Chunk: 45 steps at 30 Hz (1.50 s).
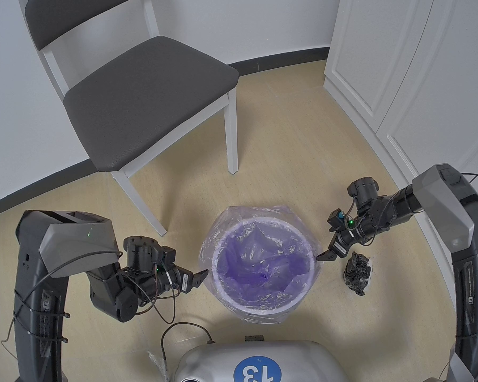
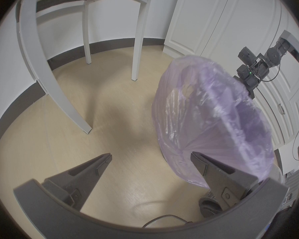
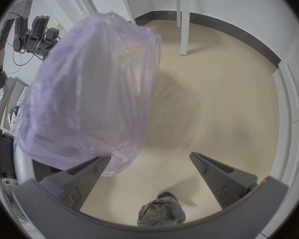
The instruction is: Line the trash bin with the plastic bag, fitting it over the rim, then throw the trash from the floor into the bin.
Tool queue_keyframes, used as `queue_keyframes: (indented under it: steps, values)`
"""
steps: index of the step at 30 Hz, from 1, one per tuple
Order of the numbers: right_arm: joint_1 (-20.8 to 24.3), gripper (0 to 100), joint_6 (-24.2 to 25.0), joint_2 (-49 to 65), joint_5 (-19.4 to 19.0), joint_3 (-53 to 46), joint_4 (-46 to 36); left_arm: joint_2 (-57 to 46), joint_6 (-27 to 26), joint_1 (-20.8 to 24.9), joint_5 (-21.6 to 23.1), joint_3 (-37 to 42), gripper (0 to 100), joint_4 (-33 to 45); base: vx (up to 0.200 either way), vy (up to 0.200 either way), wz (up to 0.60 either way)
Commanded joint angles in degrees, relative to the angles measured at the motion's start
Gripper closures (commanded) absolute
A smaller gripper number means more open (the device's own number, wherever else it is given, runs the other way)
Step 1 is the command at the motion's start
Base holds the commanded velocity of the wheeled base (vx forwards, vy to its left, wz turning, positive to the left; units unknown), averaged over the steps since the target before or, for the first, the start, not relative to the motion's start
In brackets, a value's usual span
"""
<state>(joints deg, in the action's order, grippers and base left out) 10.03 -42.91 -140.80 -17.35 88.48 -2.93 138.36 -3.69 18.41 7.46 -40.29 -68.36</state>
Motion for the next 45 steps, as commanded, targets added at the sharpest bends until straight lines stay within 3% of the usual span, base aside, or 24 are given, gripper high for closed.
queue_keyframes:
  steps: [1,9,16,19,22,30,45]
  values:
    - [-0.19,0,-0.59,12.22,-0.67,-9.47,0.46,-7.32,0.09,-0.3,0.19,8.83,0,-4.41,0.0,0.0,0.0]
    - [1.04,0,-0.68,23.82,-0.93,-22.91,6.35,-8.46,0.27,-0.13,-0.08,13.66,0,-9.42,0.0,0.0,0.0]
    - [11.06,0,0.55,26.02,-1.55,-32.49,19.71,-11.8,0.09,-0.92,-0.25,17.35,0,-12.32,0.0,0.0,0.0]
    - [17.39,0,5.38,26.02,-4.19,-34.95,23.4,-13.91,-0.17,-1.88,-0.87,19.2,0,-13.64,0.0,0.0,0.0]
    - [21.7,0,8.11,25.66,-4.19,-34.25,22.44,-15.23,-0.61,-4.35,-0.87,19.9,0,-16.71,0.0,0.0,0.0]
    - [19.76,0,1.95,17.67,-4.63,-29.68,15.41,-23.14,-0.88,-5.31,-3.07,22.8,0,-16.8,0.0,0.0,0.0]
    - [16.95,0,-0.16,11.16,-4.63,-27.66,14.7,-24.02,-0.88,-6.63,-3.77,23.68,0,-16.98,0.0,0.0,0.0]
